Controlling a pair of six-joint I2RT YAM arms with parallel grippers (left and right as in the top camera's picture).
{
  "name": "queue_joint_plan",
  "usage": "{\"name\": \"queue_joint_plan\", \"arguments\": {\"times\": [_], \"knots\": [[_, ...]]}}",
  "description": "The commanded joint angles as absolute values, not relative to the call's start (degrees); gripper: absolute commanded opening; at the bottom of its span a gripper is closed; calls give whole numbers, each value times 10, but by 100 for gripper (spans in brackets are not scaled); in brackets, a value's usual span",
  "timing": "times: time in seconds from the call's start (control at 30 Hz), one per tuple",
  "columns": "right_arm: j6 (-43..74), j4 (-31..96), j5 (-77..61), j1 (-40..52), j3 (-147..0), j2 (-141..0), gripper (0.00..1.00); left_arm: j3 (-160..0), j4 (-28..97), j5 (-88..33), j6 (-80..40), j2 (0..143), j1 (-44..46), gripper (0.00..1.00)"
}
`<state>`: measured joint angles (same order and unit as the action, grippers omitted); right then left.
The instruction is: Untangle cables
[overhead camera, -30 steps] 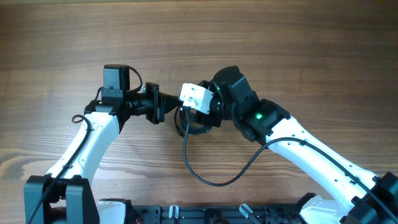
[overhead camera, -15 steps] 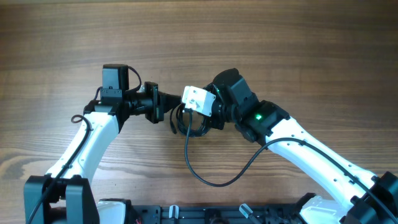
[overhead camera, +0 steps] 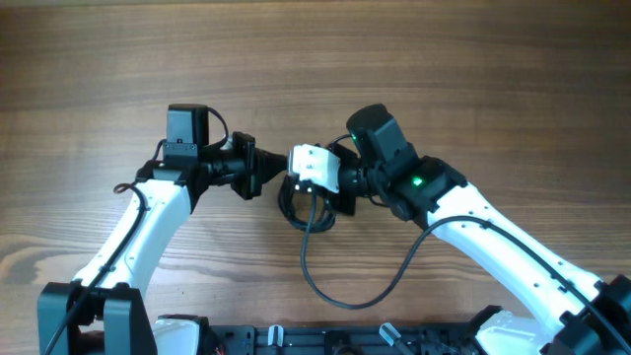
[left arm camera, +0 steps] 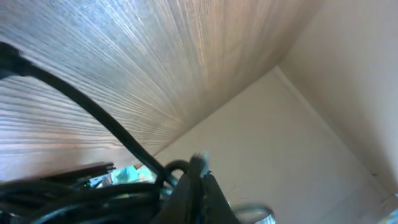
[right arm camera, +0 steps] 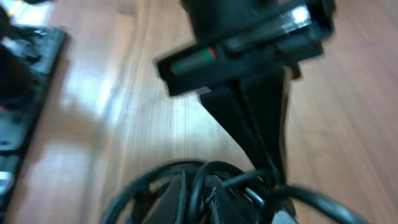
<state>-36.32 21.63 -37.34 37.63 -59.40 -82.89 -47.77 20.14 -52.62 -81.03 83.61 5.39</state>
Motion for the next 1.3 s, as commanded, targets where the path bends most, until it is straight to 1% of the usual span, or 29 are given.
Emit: {"name": "queue_joint_plan", "arguments": {"times": [0.0, 0.07, 0.13, 0.17, 0.23, 0.27, 0.33, 0.37, 0.4, 0.47, 0.53, 0.57, 0.6, 0.67, 0.73, 0.83, 0.87, 0.93, 0.97, 1.0, 1.03, 1.07, 1.13, 1.2, 1.27], "knots": [[-358, 220, -696, 373, -596, -781, 4, -479, 183, -371, -770, 836, 43, 4], [-339, 191, -801, 340, -596, -781, 4, -479, 183, -367, -748, 836, 43, 4], [-256, 134, -861, 302, -596, -781, 4, -479, 185, -350, -737, 836, 43, 4], [-198, 101, -866, 286, -596, -782, 4, -479, 190, -341, -737, 836, 43, 4], [-110, 92, -777, 274, -595, -782, 4, -479, 190, -340, -737, 836, 43, 4], [-107, 113, -727, 276, -595, -782, 4, -479, 190, -340, -737, 836, 43, 4], [-168, 166, -643, 298, -595, -782, 5, -479, 192, -340, -739, 836, 44, 4], [-186, 184, -581, 315, -595, -782, 14, -479, 193, -343, -740, 836, 44, 4], [-205, 200, -515, 331, -595, -782, 18, -479, 196, -353, -747, 836, 44, 4], [-243, 214, -374, 367, -595, -783, 25, -479, 211, -382, -780, 836, 44, 4], [-266, 208, -276, 394, -595, -787, 26, -479, 213, -424, -790, 836, 44, 4], [-272, 206, -241, 401, -595, -791, 30, -479, 213, -446, -798, 836, 44, 4], [-276, 206, -219, 404, -595, -798, 32, -479, 213, -469, -800, 836, 44, 4], [-287, 209, -219, 406, -595, -818, 33, -479, 213, -509, -802, 836, 44, 4], [-303, 208, -218, 406, -595, -842, 37, -479, 213, -512, -802, 836, 44, 4], [-322, 205, -206, 406, -595, -869, 39, -479, 213, -518, -802, 836, 44, 4], [-333, 202, -203, 406, -595, -882, 42, -479, 213, -519, -802, 836, 44, 4], [-332, 191, -181, 406, -595, -896, 43, -479, 213, -519, -802, 836, 44, 4], [-332, 186, -176, 406, -595, -898, 43, -479, 213, -519, -802, 836, 44, 4], [-332, 183, -177, 406, -595, -899, 39, -479, 213, -519, -802, 836, 44, 4], [-329, 182, -185, 406, -595, -899, 21, -479, 213, -518, -802, 836, 44, 4], [-328, 182, -198, 406, -595, -899, 6, -479, 213, -518, -802, 836, 44, 4], [-323, 180, -241, 406, -595, -898, 4, -479, 213, -516, -802, 836, 44, 4], [-287, 174, -282, 404, -596, -898, 4, -479, 213, -503, -802, 836, 44, 4], [-204, 170, -319, 404, -596, -898, 4, -479, 212, -472, -801, 836, 44, 4]]}}
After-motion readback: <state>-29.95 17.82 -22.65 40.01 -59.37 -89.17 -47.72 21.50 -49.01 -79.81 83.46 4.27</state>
